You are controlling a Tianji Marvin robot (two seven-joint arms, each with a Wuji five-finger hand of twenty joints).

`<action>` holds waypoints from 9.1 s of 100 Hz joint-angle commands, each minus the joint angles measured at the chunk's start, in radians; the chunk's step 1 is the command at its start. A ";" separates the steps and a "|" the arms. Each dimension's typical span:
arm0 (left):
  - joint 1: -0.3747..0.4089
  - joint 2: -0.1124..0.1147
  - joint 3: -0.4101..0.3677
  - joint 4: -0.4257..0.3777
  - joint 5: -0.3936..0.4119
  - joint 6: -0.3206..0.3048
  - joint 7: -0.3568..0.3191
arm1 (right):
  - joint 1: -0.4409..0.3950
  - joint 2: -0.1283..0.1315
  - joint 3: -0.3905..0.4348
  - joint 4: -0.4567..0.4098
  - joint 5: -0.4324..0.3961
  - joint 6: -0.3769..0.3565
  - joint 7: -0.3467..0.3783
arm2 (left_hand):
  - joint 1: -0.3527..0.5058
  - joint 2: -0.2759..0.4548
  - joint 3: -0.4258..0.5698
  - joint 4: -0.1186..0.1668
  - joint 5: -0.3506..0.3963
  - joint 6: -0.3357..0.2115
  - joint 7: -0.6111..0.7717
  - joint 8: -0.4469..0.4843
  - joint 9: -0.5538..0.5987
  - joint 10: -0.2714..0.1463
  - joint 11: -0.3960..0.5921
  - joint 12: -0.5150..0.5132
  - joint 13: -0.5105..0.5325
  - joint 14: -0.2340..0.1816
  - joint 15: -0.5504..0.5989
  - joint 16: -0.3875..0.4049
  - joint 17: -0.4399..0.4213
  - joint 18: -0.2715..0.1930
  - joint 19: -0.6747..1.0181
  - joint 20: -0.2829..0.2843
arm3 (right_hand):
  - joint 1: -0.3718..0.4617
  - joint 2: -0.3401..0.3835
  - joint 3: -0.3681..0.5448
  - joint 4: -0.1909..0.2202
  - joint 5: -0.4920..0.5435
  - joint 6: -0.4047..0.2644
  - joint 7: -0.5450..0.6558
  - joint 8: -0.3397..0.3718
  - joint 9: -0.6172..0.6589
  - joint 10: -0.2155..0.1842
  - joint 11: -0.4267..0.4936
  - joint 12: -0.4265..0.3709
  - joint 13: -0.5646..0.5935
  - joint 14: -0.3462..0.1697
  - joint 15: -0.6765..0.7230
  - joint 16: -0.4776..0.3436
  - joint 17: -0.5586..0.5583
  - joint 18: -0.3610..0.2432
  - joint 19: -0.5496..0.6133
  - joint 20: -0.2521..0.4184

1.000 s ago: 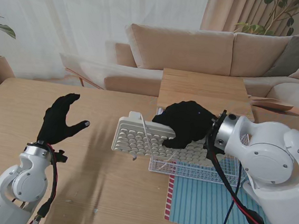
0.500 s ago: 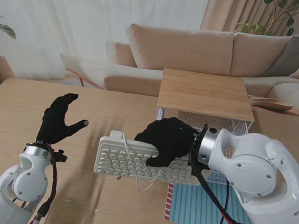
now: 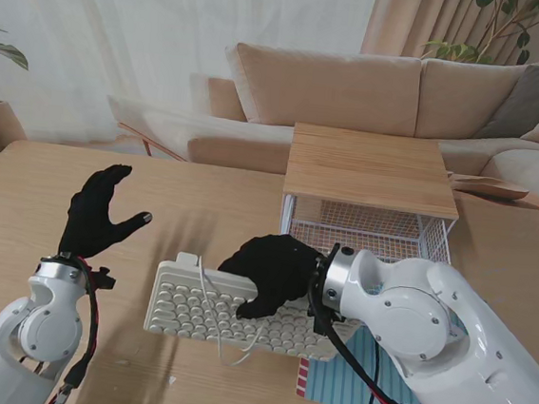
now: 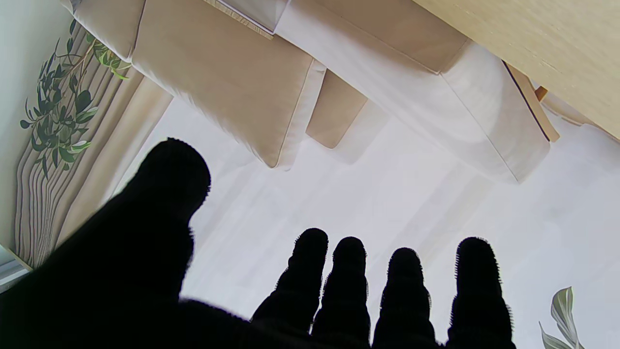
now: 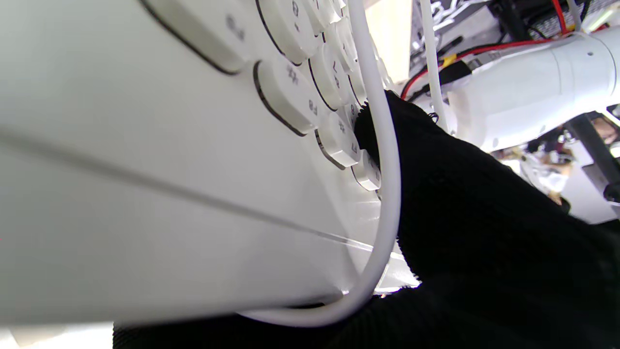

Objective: Unroll the mouse pad and set up the keyboard and mouse from the tabletop organizer

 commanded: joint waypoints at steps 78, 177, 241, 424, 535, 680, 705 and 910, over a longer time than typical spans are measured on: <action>0.022 -0.009 -0.090 -0.014 -0.034 -0.034 -0.005 | 0.148 -0.040 -0.243 0.243 0.079 0.029 -0.078 | 0.013 0.034 -0.029 0.028 -0.004 0.010 -0.013 0.000 0.000 0.013 0.014 -0.002 0.007 -0.006 0.009 -0.015 -0.011 0.014 -0.005 -0.008 | 0.147 0.062 0.204 0.055 0.039 -0.132 0.053 0.028 0.006 0.078 0.000 0.017 0.081 -0.070 0.063 0.026 -0.010 -0.046 -0.031 0.023; 0.032 -0.014 -0.122 -0.019 -0.015 -0.033 0.035 | 0.247 -0.082 -0.405 0.478 0.030 -0.054 -0.234 | 0.022 0.033 -0.035 0.029 0.002 0.012 -0.020 -0.001 0.001 0.016 0.016 0.000 0.002 -0.005 0.001 -0.021 -0.009 0.012 -0.016 0.005 | 0.099 0.136 0.077 0.055 -0.038 -0.228 0.006 -0.005 -0.081 -0.055 -0.043 -0.050 -0.043 -0.066 -0.040 -0.022 -0.153 -0.088 -0.112 -0.031; 0.036 -0.016 -0.126 -0.019 -0.014 -0.026 0.043 | 0.237 -0.108 -0.437 0.529 -0.069 0.109 -0.325 | 0.027 0.031 -0.033 0.030 0.005 0.011 -0.022 -0.002 0.000 0.017 0.015 -0.001 0.001 -0.004 -0.002 -0.019 -0.009 0.011 -0.022 0.007 | 0.038 0.161 0.069 0.059 -0.181 -0.163 -0.108 -0.060 -0.262 -0.077 -0.133 -0.176 -0.185 -0.059 -0.199 -0.111 -0.262 -0.096 -0.202 -0.115; 0.032 -0.020 -0.136 -0.012 -0.015 -0.017 0.065 | 0.121 -0.184 -0.451 0.549 -0.032 0.468 -0.532 | 0.032 0.028 -0.030 0.032 0.013 0.010 -0.032 -0.006 0.000 0.017 0.013 -0.002 0.000 -0.007 -0.009 -0.016 -0.009 0.008 -0.037 0.010 | -0.084 0.282 0.030 0.166 -0.441 -0.008 -0.412 -0.041 -0.692 -0.037 -0.085 -0.228 -0.656 0.005 -0.331 -0.183 -0.660 -0.141 -0.335 -0.253; 0.045 -0.015 -0.111 -0.036 -0.040 -0.021 0.018 | 0.084 -0.176 -0.360 0.503 -0.091 0.305 -0.600 | 0.027 0.030 -0.039 0.031 0.019 0.005 -0.035 -0.007 0.000 0.016 0.011 -0.003 0.001 -0.007 -0.010 -0.015 -0.008 0.010 -0.046 0.015 | -0.168 0.289 -0.034 0.166 -0.510 -0.075 -0.457 -0.087 -0.818 -0.065 -0.345 -0.383 -0.811 -0.042 -0.710 -0.365 -0.771 -0.165 -0.628 -0.442; 0.075 0.003 0.057 -0.098 -0.225 0.044 -0.201 | -0.691 -0.112 0.398 -0.093 -0.394 0.038 -0.612 | 0.034 0.064 -0.092 0.037 0.032 0.004 -0.061 -0.019 -0.005 0.020 -0.014 -0.018 -0.006 0.005 -0.024 -0.025 -0.010 0.010 -0.065 0.027 | -0.192 0.401 -0.219 0.186 -0.403 -0.037 -0.505 -0.101 -0.691 -0.027 -0.327 -0.364 -0.735 0.003 -0.666 -0.344 -0.702 -0.123 -0.682 -0.344; 0.077 0.004 0.062 -0.099 -0.230 0.052 -0.207 | -0.807 -0.105 0.473 -0.139 -0.440 0.010 -0.552 | 0.035 0.067 -0.097 0.038 0.032 0.004 -0.062 -0.019 -0.005 0.020 -0.015 -0.019 -0.005 0.006 -0.025 -0.023 -0.009 0.010 -0.069 0.029 | -0.183 0.418 -0.255 0.191 -0.359 -0.040 -0.531 -0.079 -0.663 -0.025 -0.335 -0.366 -0.716 0.009 -0.660 -0.342 -0.698 -0.116 -0.653 -0.364; 0.085 0.011 0.077 -0.118 -0.354 0.133 -0.312 | -0.291 -0.056 0.246 0.371 -0.437 0.227 -0.299 | 0.055 0.084 -0.129 0.040 0.078 -0.002 -0.086 -0.029 0.000 0.038 0.025 0.005 0.000 0.017 -0.006 -0.032 -0.010 0.017 -0.092 0.054 | -0.158 0.472 -0.313 0.205 -0.418 -0.080 -0.567 -0.020 -0.843 -0.083 -0.423 -0.409 -0.869 -0.074 -0.807 -0.413 -0.777 -0.170 -0.850 -0.372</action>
